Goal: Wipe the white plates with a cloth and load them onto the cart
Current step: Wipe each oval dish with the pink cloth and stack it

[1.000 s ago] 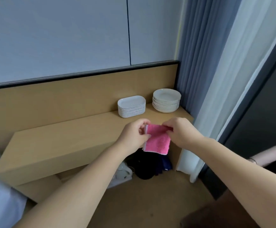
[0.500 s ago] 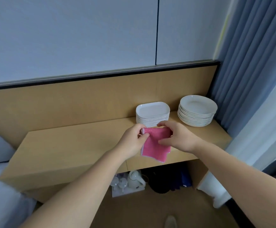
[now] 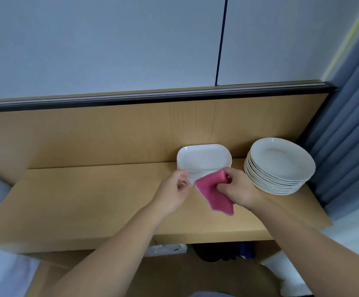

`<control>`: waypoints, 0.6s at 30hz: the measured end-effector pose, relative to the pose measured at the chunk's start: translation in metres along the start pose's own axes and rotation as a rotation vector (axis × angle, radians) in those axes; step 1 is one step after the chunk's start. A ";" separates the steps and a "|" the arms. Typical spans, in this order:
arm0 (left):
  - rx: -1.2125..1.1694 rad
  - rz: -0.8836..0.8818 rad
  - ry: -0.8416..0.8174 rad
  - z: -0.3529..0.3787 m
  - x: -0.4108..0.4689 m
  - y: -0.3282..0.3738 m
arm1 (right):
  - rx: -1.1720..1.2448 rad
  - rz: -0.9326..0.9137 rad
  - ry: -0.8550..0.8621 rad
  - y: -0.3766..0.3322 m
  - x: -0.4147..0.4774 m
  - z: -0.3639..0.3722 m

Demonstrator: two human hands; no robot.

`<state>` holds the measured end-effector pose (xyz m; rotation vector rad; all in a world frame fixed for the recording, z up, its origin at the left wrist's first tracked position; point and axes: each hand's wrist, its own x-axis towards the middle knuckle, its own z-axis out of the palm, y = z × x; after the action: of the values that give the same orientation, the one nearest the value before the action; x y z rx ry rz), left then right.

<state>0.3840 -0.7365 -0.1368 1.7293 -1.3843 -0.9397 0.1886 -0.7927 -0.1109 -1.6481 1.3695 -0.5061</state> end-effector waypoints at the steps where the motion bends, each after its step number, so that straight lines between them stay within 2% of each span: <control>1: 0.029 -0.022 0.021 -0.003 0.009 -0.004 | -0.046 0.016 -0.004 0.004 0.007 -0.001; 6: 0.129 -0.082 0.054 -0.017 0.054 -0.025 | -0.125 0.133 0.066 0.018 0.037 -0.003; 11: 0.242 -0.062 -0.004 -0.027 0.100 -0.041 | -0.168 0.288 0.174 0.023 0.061 -0.001; 18: 0.320 -0.133 -0.086 -0.018 0.157 -0.057 | -0.134 0.365 0.184 0.033 0.105 -0.004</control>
<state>0.4505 -0.8798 -0.1945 2.0602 -1.5579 -0.9098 0.1987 -0.8902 -0.1605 -1.4345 1.8286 -0.3623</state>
